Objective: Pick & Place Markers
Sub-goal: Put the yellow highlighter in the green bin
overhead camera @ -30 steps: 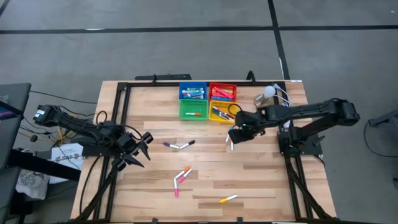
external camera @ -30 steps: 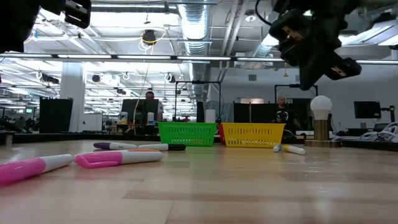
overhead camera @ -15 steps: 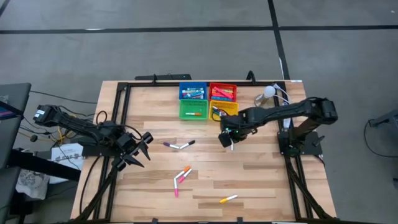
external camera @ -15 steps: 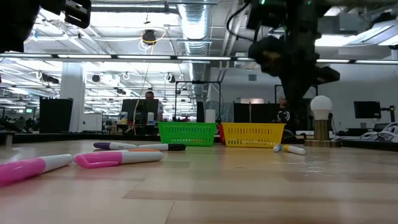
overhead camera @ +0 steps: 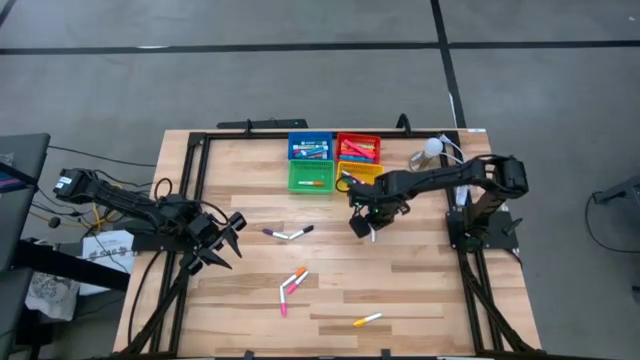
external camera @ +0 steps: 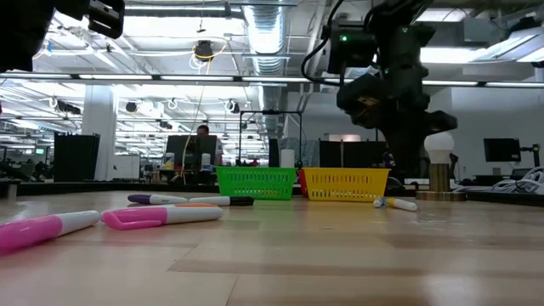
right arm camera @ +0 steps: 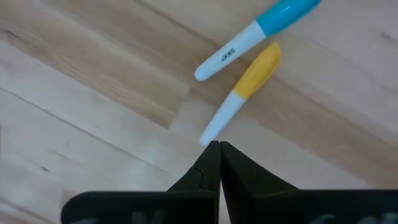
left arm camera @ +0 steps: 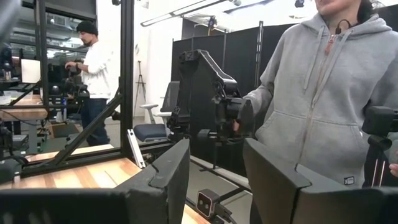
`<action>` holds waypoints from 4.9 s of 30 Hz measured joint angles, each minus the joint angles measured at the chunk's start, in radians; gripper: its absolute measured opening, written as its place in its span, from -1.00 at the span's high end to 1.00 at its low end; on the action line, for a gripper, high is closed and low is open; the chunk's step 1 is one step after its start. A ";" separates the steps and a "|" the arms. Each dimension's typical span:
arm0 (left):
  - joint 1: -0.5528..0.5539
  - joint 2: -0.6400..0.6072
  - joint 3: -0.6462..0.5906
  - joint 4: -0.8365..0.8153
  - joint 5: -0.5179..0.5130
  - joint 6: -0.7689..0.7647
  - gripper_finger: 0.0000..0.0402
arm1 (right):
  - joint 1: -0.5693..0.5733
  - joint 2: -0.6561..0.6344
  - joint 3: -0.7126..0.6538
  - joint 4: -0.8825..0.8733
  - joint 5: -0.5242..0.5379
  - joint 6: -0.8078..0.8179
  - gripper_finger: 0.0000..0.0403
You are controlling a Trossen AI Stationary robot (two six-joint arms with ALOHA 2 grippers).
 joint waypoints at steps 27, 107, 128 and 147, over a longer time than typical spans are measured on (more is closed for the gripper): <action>0.000 0.000 0.000 0.000 0.000 0.000 0.25 | -0.015 0.000 -0.076 0.077 0.047 0.009 -0.05; 0.000 0.000 0.000 0.000 0.000 0.000 0.25 | 0.042 -0.012 -0.174 0.114 0.197 0.086 0.84; 0.000 0.000 0.000 0.000 0.000 -0.003 0.25 | -0.081 -0.537 -0.171 0.407 -0.015 0.000 0.78; 0.000 0.000 0.000 0.066 -0.004 -0.004 0.25 | -0.095 -0.571 -0.169 0.773 -0.110 -0.048 0.78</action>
